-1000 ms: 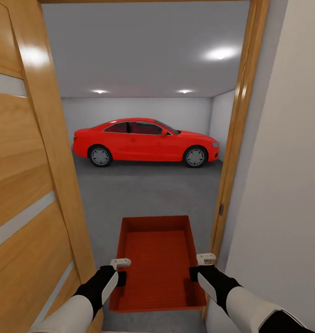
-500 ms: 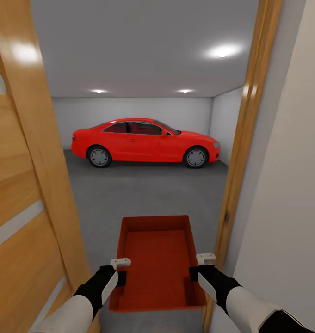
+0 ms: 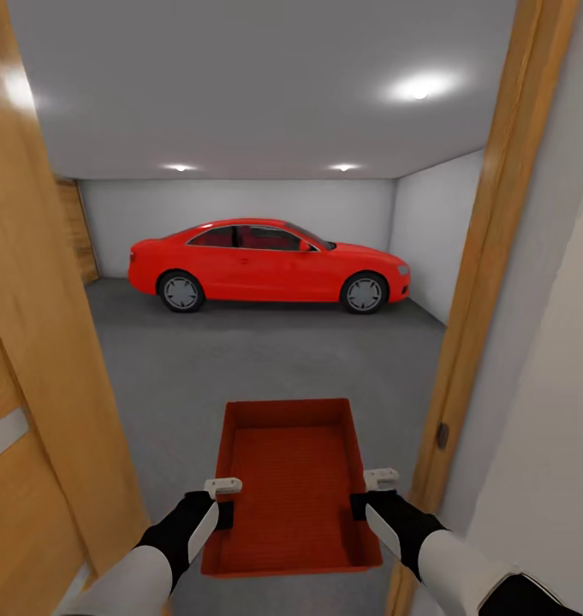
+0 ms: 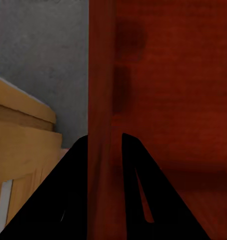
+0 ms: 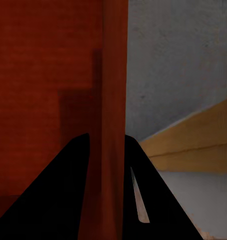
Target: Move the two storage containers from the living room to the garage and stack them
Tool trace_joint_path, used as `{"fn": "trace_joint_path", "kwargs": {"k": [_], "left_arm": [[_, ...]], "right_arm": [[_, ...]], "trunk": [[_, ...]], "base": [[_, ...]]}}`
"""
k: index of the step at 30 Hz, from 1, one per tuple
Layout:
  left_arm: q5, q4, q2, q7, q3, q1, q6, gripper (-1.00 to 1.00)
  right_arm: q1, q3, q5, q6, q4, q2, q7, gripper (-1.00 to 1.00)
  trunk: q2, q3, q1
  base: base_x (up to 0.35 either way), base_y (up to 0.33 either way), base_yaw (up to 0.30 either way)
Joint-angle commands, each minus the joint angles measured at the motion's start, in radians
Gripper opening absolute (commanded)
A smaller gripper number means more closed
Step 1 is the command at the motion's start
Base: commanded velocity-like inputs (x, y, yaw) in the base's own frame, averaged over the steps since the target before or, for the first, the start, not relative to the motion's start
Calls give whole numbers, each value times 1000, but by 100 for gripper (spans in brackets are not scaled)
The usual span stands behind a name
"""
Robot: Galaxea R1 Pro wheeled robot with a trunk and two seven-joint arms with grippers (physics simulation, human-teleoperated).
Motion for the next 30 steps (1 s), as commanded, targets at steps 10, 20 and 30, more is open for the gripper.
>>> {"fn": "trace_joint_path", "kwargs": {"k": [10, 20, 30], "left_arm": [[-15, 11, 49, 16, -6, 1, 9, -100], [-15, 11, 48, 16, -6, 1, 9, -100], [-16, 11, 48, 17, -6, 1, 9, -100]], "right_arm": [[-1, 11, -1, -26, -5, -1, -6, -100], [-1, 11, -1, -26, -5, -1, -6, -100], [-1, 11, -1, -26, -5, -1, -6, -100]], "trunk": [[-1, 0, 1], [-1, 0, 1], [-1, 0, 1]], "base": [[320, 0, 0], [118, 44, 0], [33, 61, 0]]}}
